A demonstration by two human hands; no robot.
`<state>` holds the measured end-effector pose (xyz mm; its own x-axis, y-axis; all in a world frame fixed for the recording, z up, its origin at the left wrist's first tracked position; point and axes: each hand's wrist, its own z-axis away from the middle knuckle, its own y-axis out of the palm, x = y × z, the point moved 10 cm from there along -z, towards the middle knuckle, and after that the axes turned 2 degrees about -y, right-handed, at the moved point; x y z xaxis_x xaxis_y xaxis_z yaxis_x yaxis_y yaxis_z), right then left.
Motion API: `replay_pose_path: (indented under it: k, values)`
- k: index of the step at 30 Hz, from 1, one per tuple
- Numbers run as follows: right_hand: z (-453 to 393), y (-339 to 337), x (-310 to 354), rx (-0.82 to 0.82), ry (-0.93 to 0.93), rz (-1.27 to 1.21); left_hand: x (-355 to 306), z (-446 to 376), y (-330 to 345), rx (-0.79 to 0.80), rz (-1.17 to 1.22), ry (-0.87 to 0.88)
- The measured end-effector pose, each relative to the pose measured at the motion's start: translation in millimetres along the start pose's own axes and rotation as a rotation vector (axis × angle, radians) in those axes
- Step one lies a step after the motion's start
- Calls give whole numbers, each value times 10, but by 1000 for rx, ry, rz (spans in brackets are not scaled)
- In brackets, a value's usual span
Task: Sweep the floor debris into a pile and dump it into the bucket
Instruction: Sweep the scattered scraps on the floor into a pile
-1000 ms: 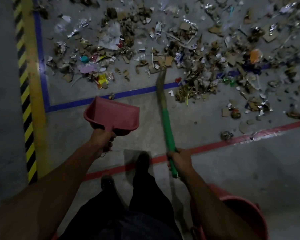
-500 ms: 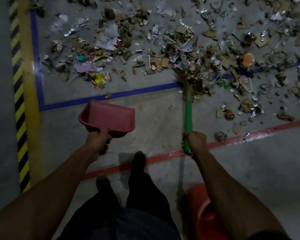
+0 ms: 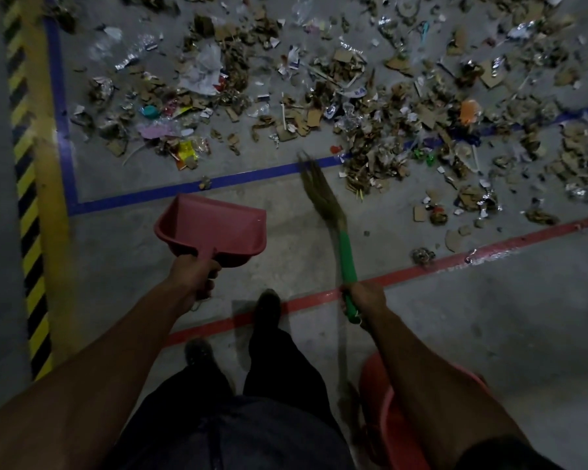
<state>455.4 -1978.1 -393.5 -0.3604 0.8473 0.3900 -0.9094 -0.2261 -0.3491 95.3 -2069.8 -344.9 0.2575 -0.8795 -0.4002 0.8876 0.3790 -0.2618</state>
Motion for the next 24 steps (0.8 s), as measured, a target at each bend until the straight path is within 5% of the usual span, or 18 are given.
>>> replay_pose_path:
  k: [13, 24]
  values:
    - [682, 229, 639, -45, -304, -14, 339, 41, -446, -42, 107, -1]
    - [1336, 2245, 738, 197, -421, 294, 488, -527, -1911, -209, 16, 0]
